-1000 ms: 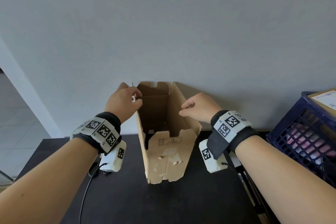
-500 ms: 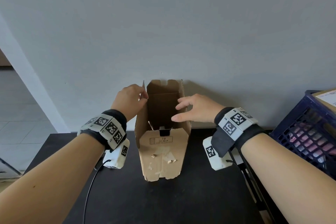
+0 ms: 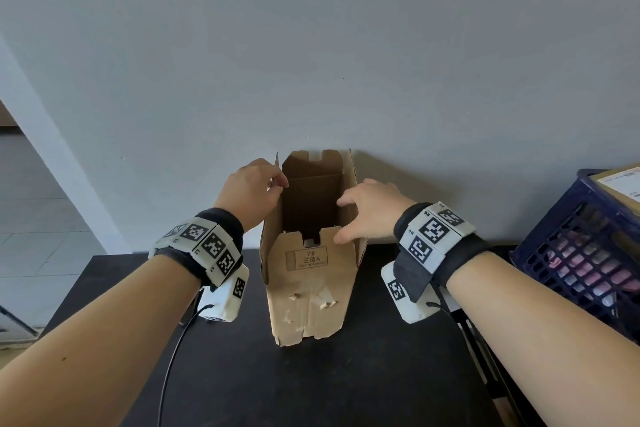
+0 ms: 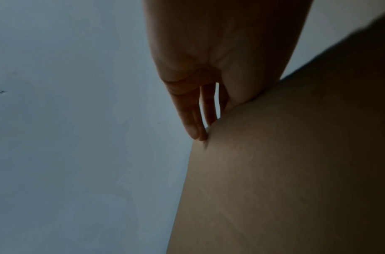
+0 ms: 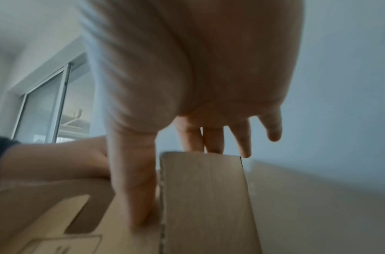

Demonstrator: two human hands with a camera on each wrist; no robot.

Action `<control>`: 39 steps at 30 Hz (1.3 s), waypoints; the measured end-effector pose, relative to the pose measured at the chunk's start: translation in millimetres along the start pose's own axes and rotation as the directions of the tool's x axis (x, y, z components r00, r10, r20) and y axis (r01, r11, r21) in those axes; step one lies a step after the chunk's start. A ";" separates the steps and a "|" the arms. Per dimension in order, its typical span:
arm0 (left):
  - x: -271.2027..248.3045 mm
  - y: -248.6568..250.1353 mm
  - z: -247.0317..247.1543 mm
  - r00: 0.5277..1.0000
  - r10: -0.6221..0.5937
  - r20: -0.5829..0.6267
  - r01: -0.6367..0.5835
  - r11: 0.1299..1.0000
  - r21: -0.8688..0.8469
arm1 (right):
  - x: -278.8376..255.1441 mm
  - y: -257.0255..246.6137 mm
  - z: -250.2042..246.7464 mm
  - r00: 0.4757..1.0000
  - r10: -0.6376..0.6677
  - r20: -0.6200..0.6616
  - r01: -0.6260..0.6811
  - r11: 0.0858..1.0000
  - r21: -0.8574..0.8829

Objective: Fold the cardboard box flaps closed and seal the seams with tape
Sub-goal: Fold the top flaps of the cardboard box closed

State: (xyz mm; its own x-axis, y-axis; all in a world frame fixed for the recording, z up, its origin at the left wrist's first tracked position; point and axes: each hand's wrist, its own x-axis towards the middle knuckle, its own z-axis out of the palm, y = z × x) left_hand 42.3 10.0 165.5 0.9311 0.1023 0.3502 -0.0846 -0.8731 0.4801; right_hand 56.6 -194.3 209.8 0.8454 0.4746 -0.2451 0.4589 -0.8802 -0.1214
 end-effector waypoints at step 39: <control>45.9 2.5 -24.5 0.901 -0.114 0.419 -0.002 0.964 0.266 | 50.9 4.2 -33.3 0.999 -0.048 -0.002 0.048 0.999 0.014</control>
State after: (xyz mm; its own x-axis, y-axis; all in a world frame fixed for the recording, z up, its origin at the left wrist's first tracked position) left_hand 76.1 24.2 202.5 0.9971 -0.0080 -0.0756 0.0110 -0.9686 0.2484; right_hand 110.6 -173.6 228.9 0.8227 0.5165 -0.2375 0.4954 -0.8563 -0.1462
